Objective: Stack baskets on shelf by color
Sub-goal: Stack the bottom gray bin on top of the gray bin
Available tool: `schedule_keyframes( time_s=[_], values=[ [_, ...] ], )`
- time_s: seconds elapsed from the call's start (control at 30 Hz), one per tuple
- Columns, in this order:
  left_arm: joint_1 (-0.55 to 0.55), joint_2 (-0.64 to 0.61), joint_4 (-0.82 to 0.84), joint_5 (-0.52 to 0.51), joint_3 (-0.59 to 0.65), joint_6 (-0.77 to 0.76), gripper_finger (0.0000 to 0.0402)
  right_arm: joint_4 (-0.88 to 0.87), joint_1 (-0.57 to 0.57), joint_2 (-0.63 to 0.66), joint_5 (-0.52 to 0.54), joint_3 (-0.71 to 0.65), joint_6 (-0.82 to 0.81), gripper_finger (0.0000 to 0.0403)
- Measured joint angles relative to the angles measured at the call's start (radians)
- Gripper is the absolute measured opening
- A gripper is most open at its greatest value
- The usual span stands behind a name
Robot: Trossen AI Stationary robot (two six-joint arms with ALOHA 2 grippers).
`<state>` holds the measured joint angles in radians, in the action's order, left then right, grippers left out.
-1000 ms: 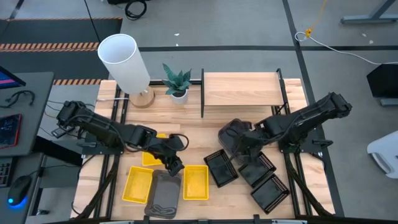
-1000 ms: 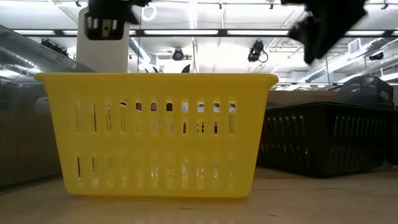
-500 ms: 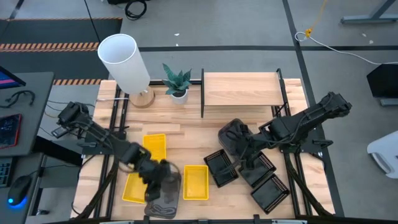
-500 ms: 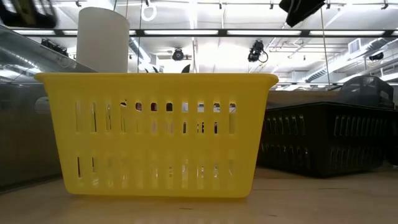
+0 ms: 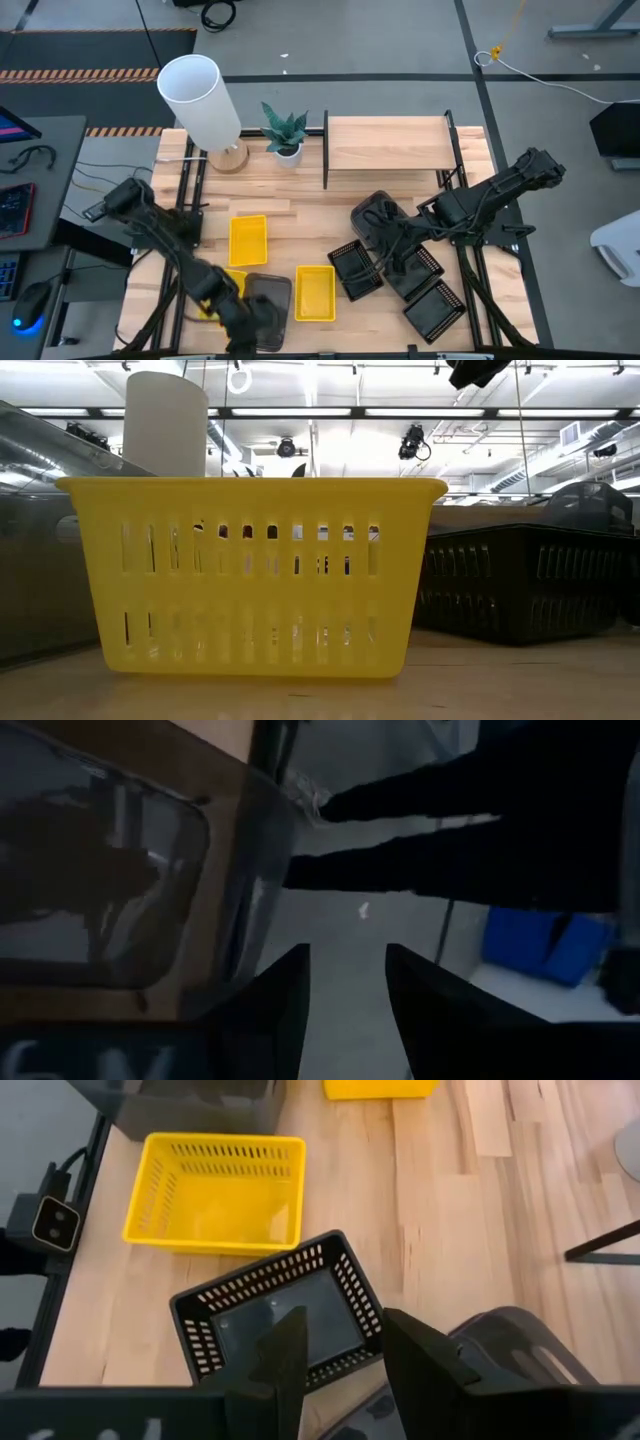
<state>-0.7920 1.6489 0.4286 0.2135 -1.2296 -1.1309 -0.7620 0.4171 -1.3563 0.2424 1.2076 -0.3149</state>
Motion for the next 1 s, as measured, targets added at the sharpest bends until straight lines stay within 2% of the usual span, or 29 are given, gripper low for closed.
schedule_keyframes(
  time_s=[0.2,0.37,0.77,0.87,1.0],
  values=[
    [-0.044,0.14,0.248,-0.111,-0.207,0.136,0.0142,0.013,0.0,0.0,0.0,0.0,0.003,0.0134],
    [-0.065,0.229,0.337,-0.218,-0.316,0.192,0.0145,0.014,-0.001,0.0,-0.001,0.0,0.02,0.0134],
    [-0.077,0.306,0.377,-0.219,-0.332,0.163,0.0226,0.013,-0.001,0.0,-0.008,0.0,0.021,0.0134],
    [-0.076,0.33,0.379,-0.211,-0.332,0.179,0.0224,0.013,-0.001,0.0,-0.008,0.0,0.024,0.0134],
    [-0.074,0.356,0.388,-0.21,-0.332,0.185,0.0198,0.013,-0.001,0.0,-0.008,0.0,0.03,0.0134]
  ],
)
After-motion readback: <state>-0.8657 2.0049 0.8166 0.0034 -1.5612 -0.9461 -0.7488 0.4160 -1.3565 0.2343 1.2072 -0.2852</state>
